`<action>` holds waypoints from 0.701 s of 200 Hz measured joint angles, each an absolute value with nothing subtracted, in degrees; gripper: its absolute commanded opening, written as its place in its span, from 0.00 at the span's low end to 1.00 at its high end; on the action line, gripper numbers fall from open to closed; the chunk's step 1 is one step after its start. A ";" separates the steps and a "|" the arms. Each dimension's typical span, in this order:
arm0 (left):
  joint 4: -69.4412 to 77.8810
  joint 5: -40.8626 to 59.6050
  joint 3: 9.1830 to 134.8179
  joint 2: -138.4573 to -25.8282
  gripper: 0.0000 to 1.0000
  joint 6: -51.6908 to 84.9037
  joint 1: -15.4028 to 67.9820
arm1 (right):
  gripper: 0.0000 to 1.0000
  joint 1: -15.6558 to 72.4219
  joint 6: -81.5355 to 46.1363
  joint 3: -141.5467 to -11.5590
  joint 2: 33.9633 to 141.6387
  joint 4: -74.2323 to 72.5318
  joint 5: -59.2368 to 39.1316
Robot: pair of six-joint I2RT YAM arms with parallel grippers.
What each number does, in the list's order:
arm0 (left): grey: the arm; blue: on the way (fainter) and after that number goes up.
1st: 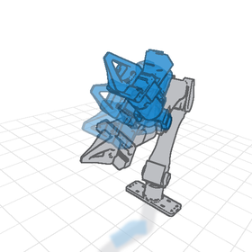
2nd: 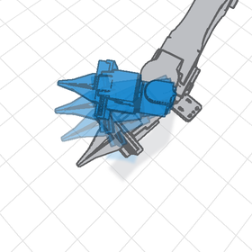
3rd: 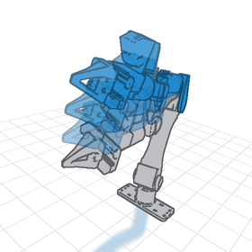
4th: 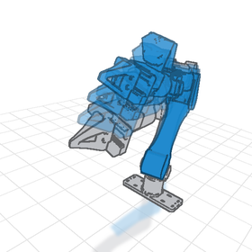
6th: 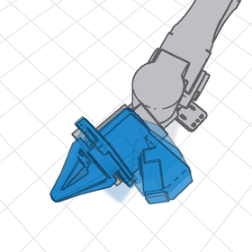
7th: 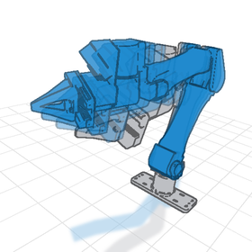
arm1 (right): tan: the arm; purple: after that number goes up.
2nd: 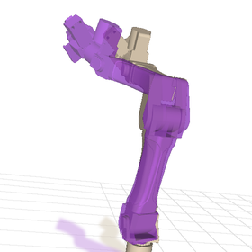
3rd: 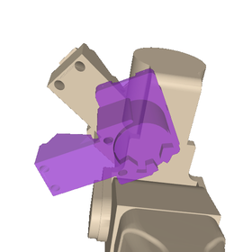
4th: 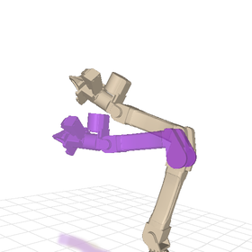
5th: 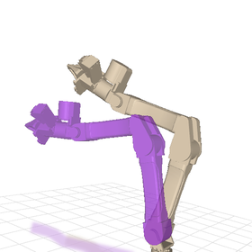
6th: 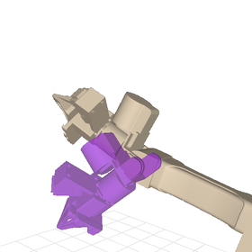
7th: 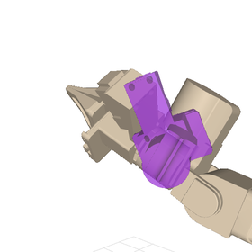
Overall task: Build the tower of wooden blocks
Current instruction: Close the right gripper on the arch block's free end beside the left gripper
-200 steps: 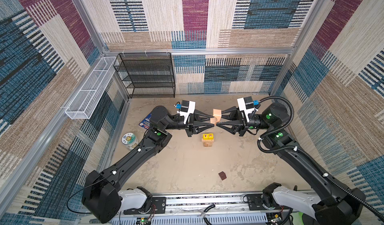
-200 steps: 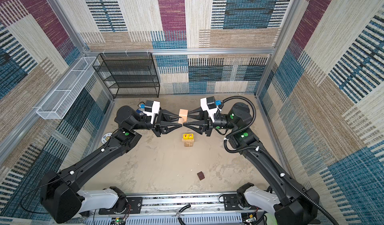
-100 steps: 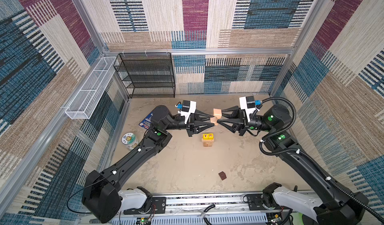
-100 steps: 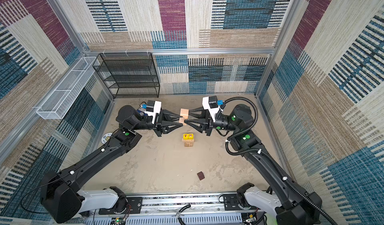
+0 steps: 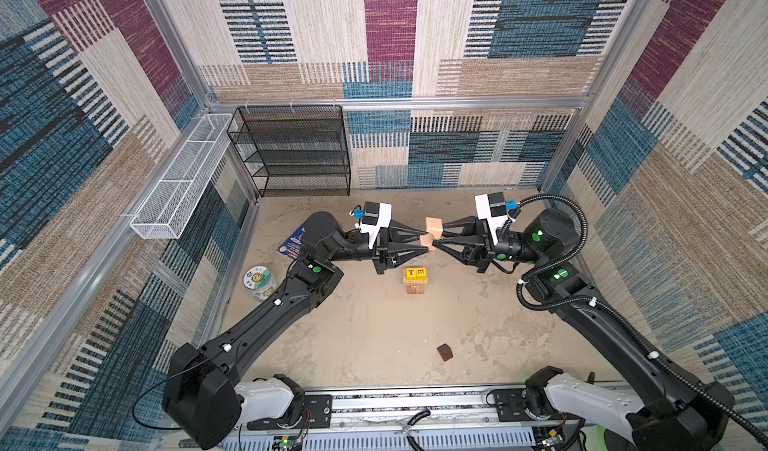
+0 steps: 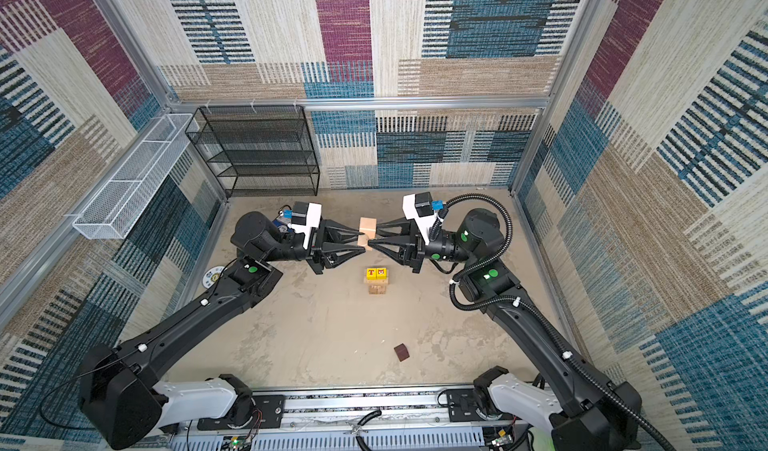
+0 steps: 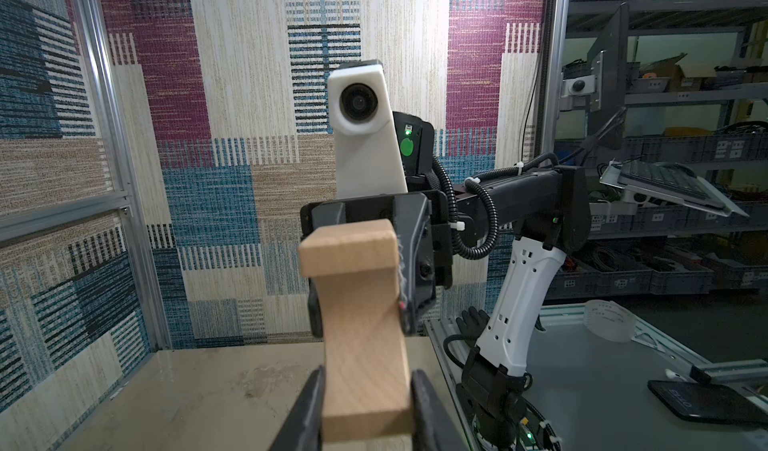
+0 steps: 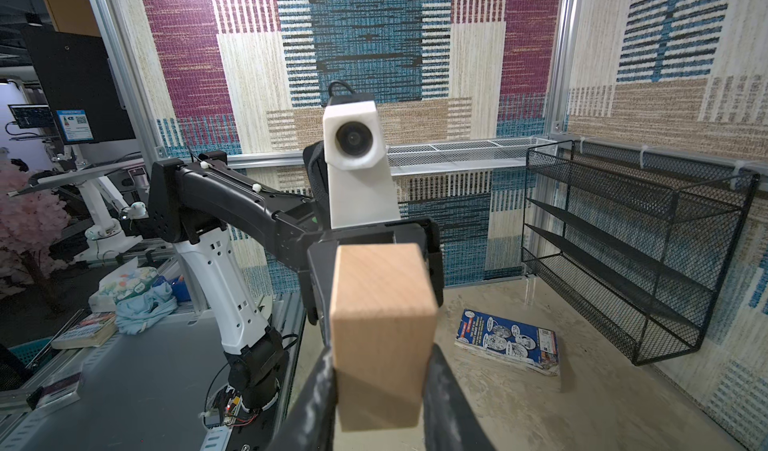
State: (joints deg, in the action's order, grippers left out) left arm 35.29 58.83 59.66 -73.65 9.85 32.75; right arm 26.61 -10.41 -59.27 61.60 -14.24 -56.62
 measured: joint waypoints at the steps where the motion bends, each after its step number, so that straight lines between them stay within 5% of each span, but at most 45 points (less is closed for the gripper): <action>1: 35.27 58.81 59.66 -73.63 0.00 9.85 32.75 | 0.17 26.61 -10.41 -59.27 61.60 -14.24 -56.62; 66: 31.73 57.45 59.77 -73.08 0.00 8.14 32.91 | 0.12 26.61 -10.41 -58.37 60.66 -13.21 -54.96; 91: 31.99 58.52 59.77 -73.45 0.00 8.21 32.93 | 0.32 26.65 -10.63 -57.34 59.96 -13.98 -54.63; 140: 35.75 59.24 59.77 -74.35 0.00 9.37 32.91 | 0.34 26.61 -10.59 -58.67 60.58 -13.78 -55.68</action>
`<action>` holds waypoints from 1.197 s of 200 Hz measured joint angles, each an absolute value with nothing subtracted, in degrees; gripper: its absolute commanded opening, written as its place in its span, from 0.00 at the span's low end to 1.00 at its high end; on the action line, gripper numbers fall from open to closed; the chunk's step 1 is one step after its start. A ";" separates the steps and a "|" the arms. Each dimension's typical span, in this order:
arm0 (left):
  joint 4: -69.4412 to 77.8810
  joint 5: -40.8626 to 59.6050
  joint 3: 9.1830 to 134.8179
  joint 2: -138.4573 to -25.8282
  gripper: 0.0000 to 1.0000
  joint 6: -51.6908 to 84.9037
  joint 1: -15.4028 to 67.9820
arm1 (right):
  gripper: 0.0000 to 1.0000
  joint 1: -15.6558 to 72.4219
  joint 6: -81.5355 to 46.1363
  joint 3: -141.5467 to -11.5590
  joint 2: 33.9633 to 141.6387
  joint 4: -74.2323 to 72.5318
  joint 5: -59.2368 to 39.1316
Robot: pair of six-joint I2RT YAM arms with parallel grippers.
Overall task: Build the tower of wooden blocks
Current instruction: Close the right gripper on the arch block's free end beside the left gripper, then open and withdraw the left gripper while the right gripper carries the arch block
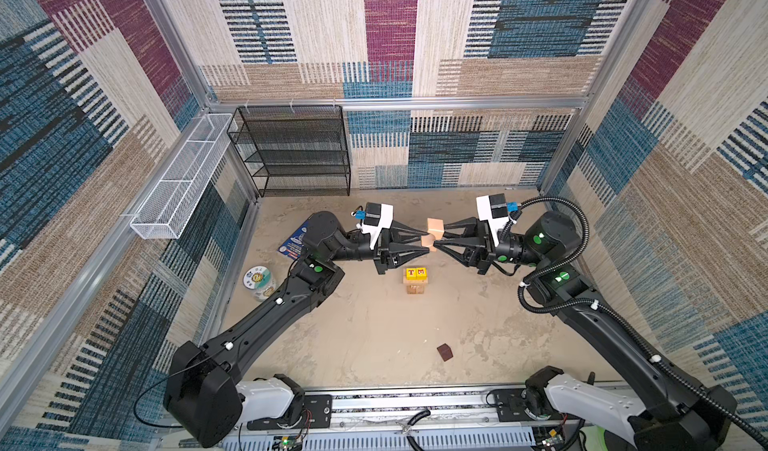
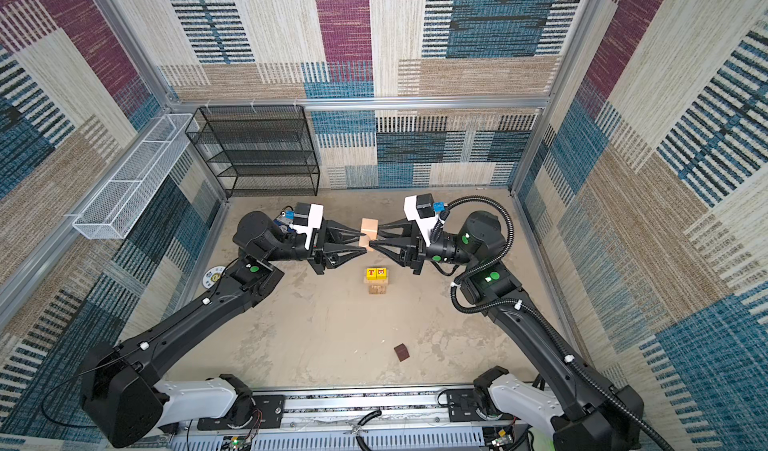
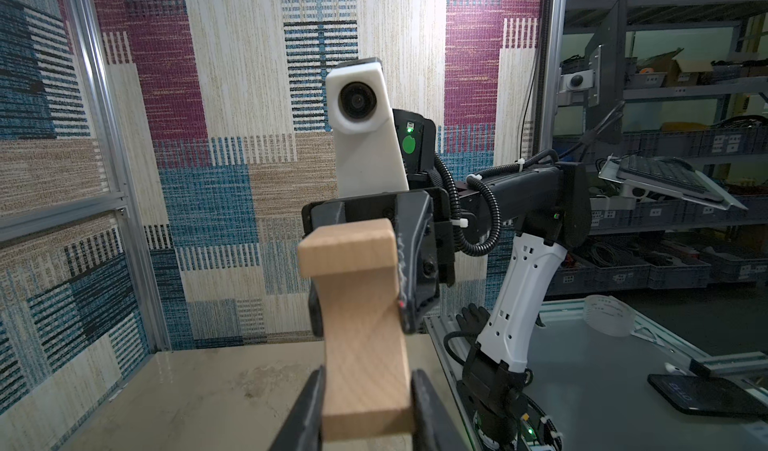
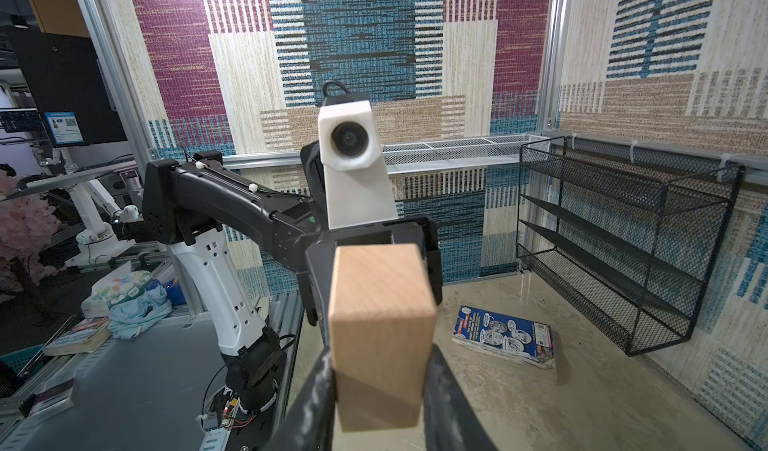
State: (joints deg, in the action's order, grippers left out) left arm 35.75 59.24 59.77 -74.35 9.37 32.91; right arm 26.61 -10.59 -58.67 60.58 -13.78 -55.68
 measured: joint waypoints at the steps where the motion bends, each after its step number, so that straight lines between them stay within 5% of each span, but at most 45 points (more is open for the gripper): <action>1: 35.75 59.24 59.77 -74.35 0.00 9.39 32.91 | 0.35 26.61 -10.59 -58.72 60.60 -13.78 -55.72; 112: 34.72 59.81 60.16 -74.61 0.00 9.21 32.91 | 0.38 26.61 -10.20 -60.80 61.84 -12.12 -56.99; 181: 33.17 59.59 60.16 -74.56 0.00 9.02 32.91 | 0.16 26.55 -9.34 -61.01 62.24 -10.90 -56.82; 197: 32.27 58.57 60.07 -74.08 0.30 8.58 32.93 | 0.06 26.57 -9.32 -61.14 62.22 -10.63 -56.53; 239: 28.18 50.48 58.46 -71.11 0.49 4.36 32.99 | 0.00 26.79 -9.04 -61.32 61.80 -8.14 -48.80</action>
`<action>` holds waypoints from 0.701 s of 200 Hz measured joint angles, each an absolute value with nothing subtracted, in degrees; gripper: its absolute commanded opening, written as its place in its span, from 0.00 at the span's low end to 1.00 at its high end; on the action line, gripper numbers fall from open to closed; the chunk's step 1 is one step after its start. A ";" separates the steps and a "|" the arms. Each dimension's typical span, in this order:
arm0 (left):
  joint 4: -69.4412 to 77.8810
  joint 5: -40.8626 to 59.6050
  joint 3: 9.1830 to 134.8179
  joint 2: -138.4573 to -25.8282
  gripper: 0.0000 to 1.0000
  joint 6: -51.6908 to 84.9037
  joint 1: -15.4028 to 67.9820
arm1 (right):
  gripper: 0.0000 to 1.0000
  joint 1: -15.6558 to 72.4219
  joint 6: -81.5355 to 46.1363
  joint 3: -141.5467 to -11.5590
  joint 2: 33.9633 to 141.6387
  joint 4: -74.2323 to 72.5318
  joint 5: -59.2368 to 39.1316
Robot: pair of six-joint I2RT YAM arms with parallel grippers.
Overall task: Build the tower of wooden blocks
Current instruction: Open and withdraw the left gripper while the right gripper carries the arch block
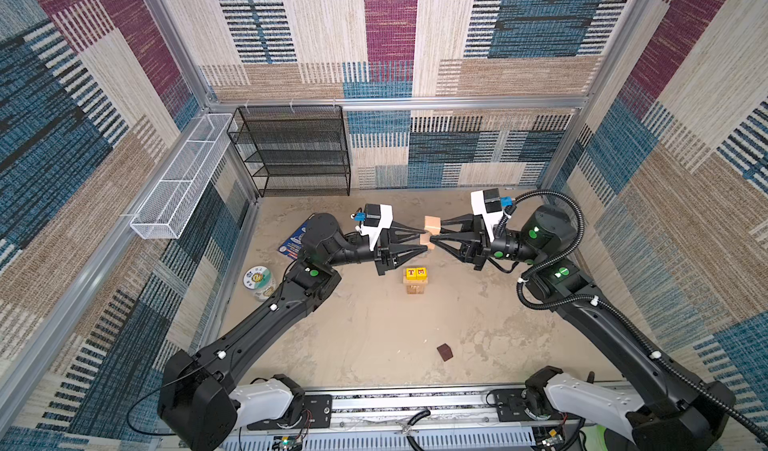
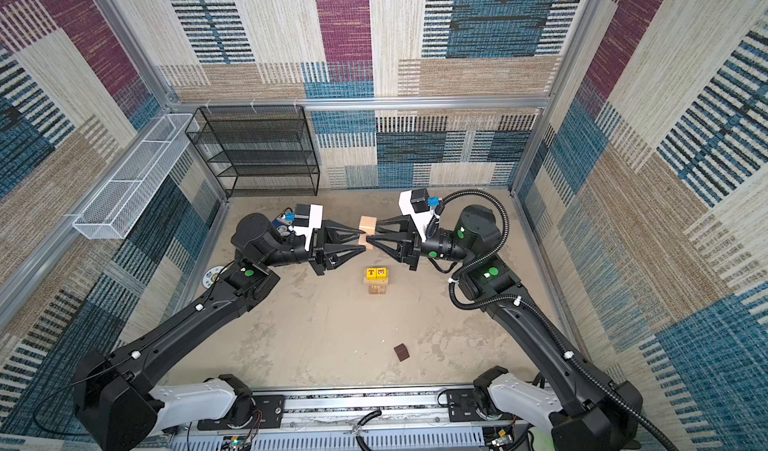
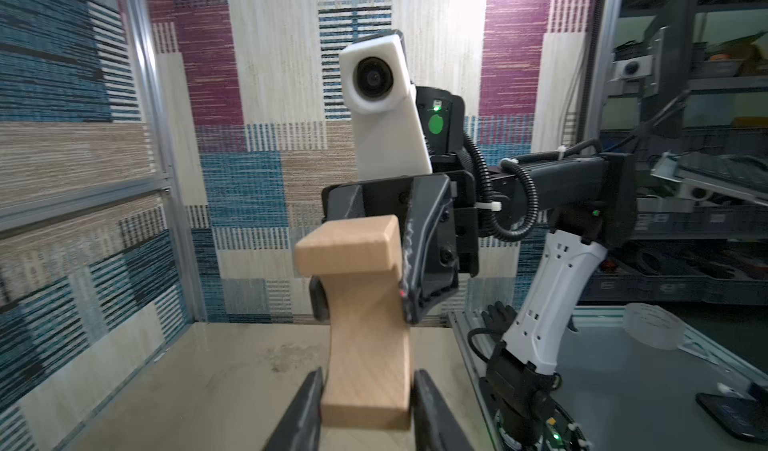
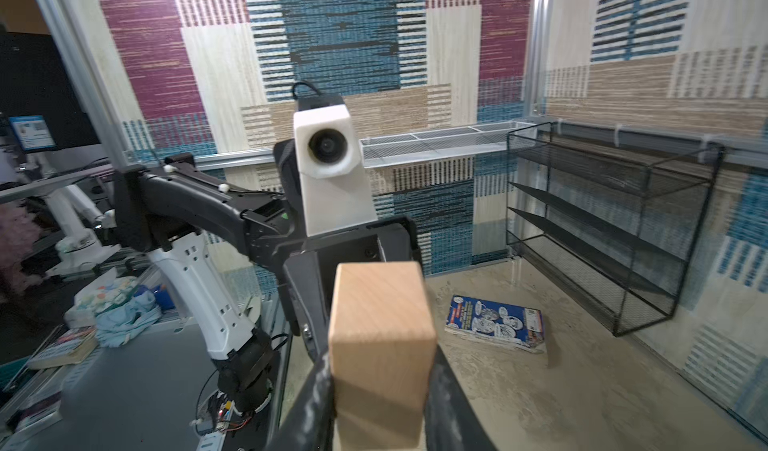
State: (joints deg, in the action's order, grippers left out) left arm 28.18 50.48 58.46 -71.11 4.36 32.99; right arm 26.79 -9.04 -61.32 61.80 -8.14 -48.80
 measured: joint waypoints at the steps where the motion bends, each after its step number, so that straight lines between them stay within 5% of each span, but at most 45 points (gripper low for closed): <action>1: 28.12 50.28 58.43 -71.07 0.49 4.29 32.97 | 0.00 26.76 -9.04 -61.32 61.80 -8.14 -48.62; 81: 21.71 35.90 58.08 -69.01 0.69 -0.91 32.91 | 0.00 26.65 -12.86 -60.88 62.28 -6.76 -39.11; 140: 7.49 11.27 63.22 -66.22 0.67 -10.39 32.75 | 0.00 26.65 -21.19 -70.08 69.14 9.54 -22.17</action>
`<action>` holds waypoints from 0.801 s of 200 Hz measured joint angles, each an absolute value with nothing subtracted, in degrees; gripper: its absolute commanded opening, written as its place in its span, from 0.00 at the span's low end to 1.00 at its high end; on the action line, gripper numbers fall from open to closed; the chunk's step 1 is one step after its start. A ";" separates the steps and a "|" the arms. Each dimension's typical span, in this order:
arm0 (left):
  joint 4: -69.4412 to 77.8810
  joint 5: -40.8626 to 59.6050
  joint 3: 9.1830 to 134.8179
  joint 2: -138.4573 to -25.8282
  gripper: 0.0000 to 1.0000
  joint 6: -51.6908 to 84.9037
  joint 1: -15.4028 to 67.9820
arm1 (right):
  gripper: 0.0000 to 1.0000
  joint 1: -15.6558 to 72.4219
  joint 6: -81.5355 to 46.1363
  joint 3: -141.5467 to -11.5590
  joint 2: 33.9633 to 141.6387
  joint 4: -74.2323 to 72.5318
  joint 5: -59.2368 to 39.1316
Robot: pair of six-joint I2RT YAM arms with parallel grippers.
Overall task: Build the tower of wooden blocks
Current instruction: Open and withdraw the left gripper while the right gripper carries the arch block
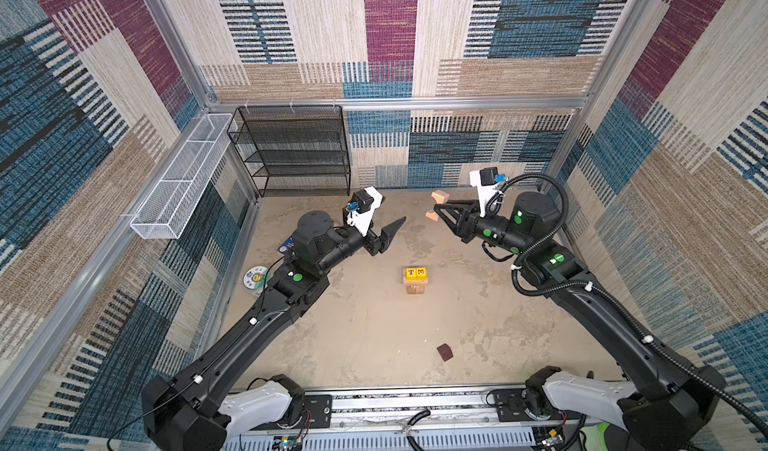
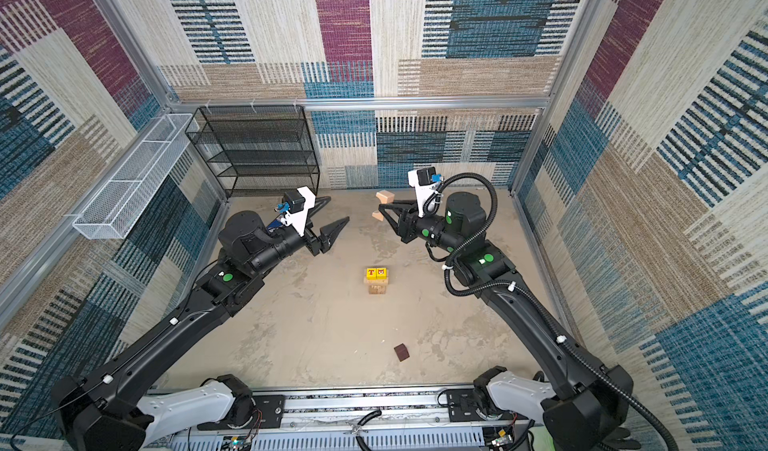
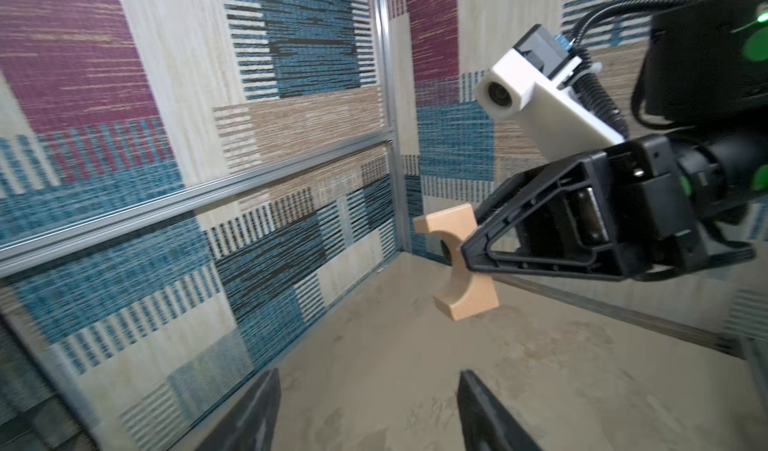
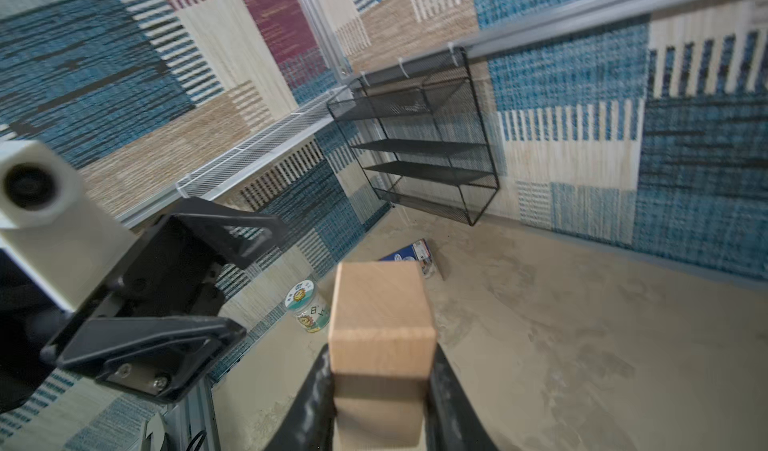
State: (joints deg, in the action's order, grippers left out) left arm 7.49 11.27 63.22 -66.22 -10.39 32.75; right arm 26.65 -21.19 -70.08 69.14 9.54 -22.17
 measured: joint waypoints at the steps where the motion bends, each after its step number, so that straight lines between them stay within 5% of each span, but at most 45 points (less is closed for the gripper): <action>1: 7.25 10.90 63.29 -66.24 0.67 -10.50 32.75 | 0.00 26.65 -21.45 -70.46 69.43 10.17 -21.89; 40: -7.20 1.58 69.52 -69.10 0.59 -13.65 32.75 | 0.00 26.76 -29.04 -82.13 78.13 26.15 -17.43; 160: -26.48 7.94 64.03 -65.67 0.52 -18.20 32.80 | 0.00 35.51 -36.73 -98.50 98.43 53.91 -6.83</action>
State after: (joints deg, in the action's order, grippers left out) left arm -26.48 7.94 64.03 -65.67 -18.20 32.80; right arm 35.51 -36.73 -98.50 98.43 53.91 -6.83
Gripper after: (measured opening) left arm 0.517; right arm 0.309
